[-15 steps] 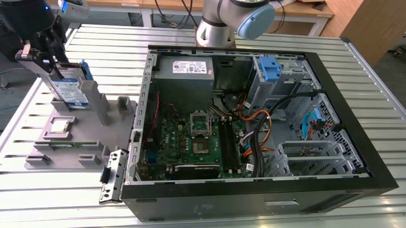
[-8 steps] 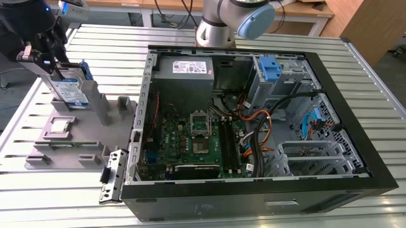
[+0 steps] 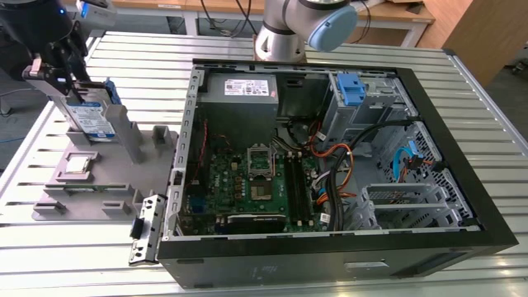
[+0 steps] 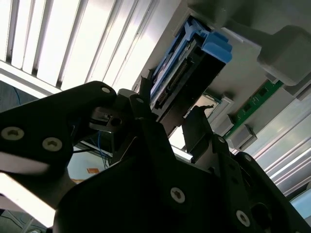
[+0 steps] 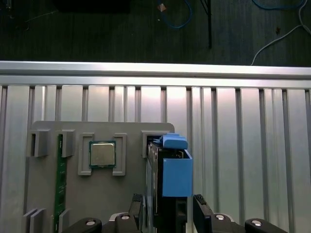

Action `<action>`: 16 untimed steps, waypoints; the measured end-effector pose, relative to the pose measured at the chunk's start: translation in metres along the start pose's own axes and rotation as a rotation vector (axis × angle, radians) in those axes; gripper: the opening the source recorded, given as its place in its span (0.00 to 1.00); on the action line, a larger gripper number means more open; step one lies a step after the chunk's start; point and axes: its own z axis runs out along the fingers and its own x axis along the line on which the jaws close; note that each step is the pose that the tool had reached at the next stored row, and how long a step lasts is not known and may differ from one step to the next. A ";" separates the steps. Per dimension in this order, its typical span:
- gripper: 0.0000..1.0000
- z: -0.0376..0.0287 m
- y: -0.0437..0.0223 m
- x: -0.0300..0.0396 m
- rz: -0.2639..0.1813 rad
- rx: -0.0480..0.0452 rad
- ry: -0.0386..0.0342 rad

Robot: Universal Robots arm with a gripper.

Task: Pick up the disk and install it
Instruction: 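Pick up the disk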

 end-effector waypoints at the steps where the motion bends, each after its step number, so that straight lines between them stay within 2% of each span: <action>1: 0.53 0.0005 0.0001 0.0000 0.000 0.0002 0.0003; 16: 0.53 0.0026 0.0006 -0.0004 0.000 0.0012 0.0008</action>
